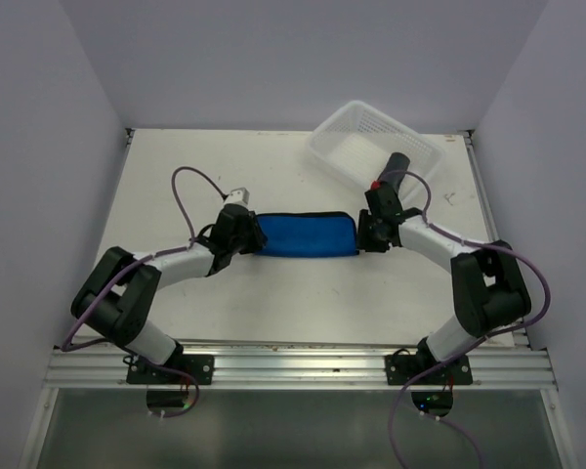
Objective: Roll the towels
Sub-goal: Fold the towel
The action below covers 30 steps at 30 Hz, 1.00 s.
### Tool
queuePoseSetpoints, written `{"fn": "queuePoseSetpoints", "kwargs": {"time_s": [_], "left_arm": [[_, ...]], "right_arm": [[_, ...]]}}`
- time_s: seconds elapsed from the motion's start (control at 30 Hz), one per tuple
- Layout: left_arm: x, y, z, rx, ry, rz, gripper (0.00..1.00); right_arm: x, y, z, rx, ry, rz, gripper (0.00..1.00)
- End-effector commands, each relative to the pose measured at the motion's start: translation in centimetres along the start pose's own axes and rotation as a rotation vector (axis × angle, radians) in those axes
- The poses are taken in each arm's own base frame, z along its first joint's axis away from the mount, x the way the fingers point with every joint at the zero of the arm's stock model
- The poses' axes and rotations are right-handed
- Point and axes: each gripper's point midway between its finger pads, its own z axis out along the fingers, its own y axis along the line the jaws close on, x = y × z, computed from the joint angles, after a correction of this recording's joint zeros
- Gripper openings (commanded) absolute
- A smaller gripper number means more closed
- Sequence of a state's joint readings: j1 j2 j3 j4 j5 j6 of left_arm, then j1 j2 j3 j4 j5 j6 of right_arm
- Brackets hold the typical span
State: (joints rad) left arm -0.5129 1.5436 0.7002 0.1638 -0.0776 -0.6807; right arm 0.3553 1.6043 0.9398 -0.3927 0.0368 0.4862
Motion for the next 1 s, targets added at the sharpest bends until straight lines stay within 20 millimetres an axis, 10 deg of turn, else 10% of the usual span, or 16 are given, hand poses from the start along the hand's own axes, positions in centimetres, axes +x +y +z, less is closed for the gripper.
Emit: {"fn": "queuePoseSetpoints", "kwargs": {"time_s": [0.0,0.27,0.63,0.97], "left_arm": [[0.3,1.3,0.9,-0.054,-0.03,-0.013,0.31],[2.9,3.2,1.5,-0.097,0.017,-0.032,0.25],[4.6,4.0,1.7,-0.104,0.052,-0.052,0.17],[4.8,4.8,1.0,-0.14,0.054,-0.048,0.16]], "right_arm": [[-2.2,1.7,-2.2,-0.041,-0.099,-0.002,0.35],[-3.4,4.9,-3.9,-0.071,-0.148,-0.049,0.21],[-0.2,16.1,-0.8,-0.317,-0.056,-0.098,0.09],[1.8,14.4,2.4,-0.225,0.001,-0.098,0.1]]}}
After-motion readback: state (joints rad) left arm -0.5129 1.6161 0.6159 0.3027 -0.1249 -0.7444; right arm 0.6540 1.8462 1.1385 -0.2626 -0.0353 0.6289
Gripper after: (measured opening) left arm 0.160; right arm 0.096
